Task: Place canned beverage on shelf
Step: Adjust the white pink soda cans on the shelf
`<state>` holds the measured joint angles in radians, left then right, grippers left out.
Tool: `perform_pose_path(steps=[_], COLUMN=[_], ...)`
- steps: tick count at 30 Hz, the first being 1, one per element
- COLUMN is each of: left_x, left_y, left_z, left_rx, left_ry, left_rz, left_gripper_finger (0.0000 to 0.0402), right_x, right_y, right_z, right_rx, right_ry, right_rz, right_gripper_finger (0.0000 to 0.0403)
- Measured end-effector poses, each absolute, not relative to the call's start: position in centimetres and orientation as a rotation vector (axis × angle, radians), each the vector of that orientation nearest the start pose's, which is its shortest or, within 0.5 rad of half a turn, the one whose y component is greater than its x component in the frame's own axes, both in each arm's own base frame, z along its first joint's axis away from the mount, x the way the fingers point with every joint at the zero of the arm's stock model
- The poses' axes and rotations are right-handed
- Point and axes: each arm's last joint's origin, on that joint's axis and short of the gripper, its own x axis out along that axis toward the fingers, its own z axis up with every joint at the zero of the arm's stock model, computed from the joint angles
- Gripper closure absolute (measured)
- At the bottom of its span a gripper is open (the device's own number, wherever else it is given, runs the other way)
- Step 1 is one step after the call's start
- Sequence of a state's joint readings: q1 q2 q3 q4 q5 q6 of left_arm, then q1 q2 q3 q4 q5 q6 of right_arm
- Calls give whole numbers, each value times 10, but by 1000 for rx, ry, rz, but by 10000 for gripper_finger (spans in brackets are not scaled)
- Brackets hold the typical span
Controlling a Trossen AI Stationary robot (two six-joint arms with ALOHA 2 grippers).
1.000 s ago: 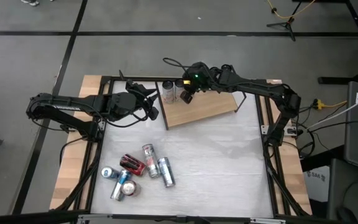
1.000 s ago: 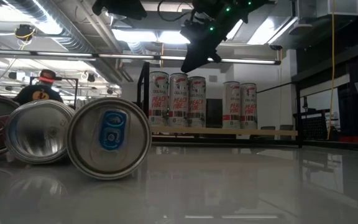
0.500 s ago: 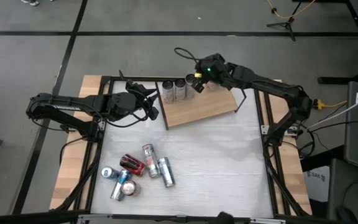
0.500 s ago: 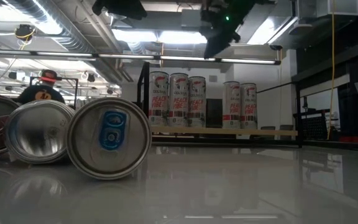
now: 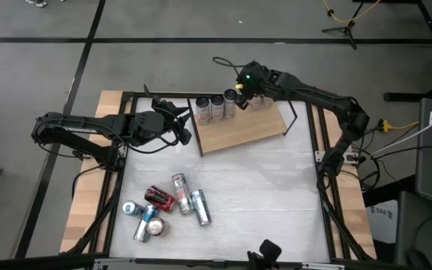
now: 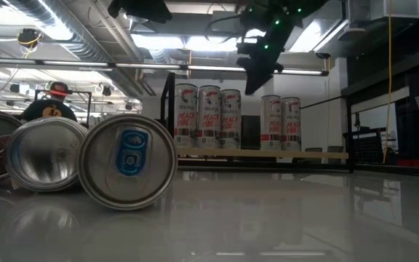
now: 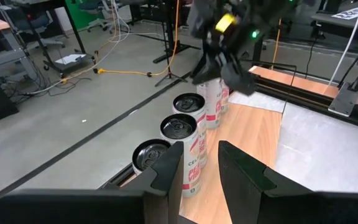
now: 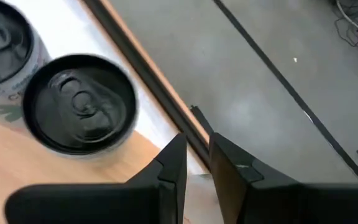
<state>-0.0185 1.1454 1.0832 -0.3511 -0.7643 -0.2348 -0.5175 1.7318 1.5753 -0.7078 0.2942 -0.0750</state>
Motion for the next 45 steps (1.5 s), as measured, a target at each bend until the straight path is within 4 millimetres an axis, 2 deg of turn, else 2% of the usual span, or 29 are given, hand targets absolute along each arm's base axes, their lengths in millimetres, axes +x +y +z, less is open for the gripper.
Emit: perform_pose_path(steps=[6,15,29,45], left_x=[241,241,241,241], left_y=[16,16,16,16], left_z=[353,353,353,353], left_rx=[-60,-59,-59,-60], left_ry=[302,302,302,302], left_rz=[775,775,775,775], left_gripper_finger=[310,310,310,310], right_x=[331,338,343,339], right_y=[-197,-199,-198,-199], right_z=[295,284,286,287], right_rx=[52,99,141,100], right_ry=[954,959,895,925], right_rz=[-692,-645,-553,-612], right_gripper_finger=[337,337,337,337])
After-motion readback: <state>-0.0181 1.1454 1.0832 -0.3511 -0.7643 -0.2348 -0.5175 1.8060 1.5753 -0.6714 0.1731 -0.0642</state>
